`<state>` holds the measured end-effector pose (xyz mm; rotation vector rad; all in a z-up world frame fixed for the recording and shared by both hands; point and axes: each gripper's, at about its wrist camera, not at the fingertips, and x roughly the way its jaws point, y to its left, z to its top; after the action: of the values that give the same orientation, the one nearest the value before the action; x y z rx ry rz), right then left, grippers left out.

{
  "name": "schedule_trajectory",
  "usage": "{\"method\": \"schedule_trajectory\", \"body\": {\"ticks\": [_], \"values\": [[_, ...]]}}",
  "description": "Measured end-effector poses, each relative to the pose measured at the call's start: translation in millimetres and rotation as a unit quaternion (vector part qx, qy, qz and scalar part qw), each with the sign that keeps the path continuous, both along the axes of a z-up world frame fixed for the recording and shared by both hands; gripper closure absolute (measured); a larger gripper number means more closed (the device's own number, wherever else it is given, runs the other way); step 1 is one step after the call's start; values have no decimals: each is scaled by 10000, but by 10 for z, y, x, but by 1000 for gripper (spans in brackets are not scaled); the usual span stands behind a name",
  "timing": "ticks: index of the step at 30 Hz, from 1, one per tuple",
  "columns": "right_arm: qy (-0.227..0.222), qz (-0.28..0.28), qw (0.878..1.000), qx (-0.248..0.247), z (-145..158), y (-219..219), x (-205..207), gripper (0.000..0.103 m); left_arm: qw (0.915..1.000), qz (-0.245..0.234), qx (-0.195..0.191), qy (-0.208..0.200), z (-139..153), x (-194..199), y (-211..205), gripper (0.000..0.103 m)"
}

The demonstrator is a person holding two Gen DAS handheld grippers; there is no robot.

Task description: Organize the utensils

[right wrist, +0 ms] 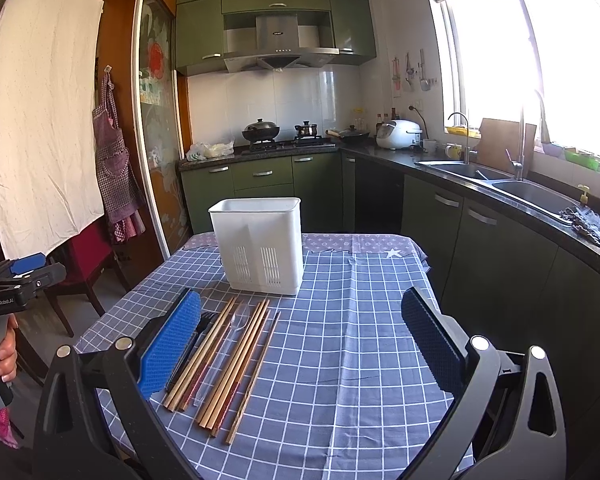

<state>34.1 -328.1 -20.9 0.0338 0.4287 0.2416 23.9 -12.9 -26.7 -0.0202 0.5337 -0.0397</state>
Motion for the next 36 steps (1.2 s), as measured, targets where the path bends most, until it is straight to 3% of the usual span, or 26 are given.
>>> {"method": "schedule_trajectory", "body": {"ticks": [6, 12, 18, 22, 24, 27, 30, 36], "values": [[876, -175, 9952, -409, -281, -16, 452, 4, 9929, -189, -175, 1157, -328, 617, -126, 6], [1736, 34, 9841, -384, -623, -69, 947, 4, 9663, -592, -714, 2403, -722, 1234, -345, 6], [2204, 212, 9746, -325, -810, -57, 1162, 4, 9473, -660, -510, 3092, -990, 1638, -597, 8], [2242, 276, 9736, -336, -854, -59, 1158, 4, 9346, -541, -539, 3475, -1116, 1770, -625, 38], [2275, 288, 9728, -333, -890, -56, 1174, 4, 9320, -425, -517, 3561, -1138, 1793, -616, 50], [2320, 317, 9716, -344, -923, -39, 1193, 4, 9294, -347, -530, 3636, -1169, 1812, -623, 57], [2328, 360, 9713, -329, -933, -28, 1192, 4, 9288, -271, -511, 3661, -1192, 1830, -639, 75], [2245, 446, 9730, -300, -920, -20, 1153, 4, 9261, -126, -340, 3755, -1331, 1934, -742, 81]]}}
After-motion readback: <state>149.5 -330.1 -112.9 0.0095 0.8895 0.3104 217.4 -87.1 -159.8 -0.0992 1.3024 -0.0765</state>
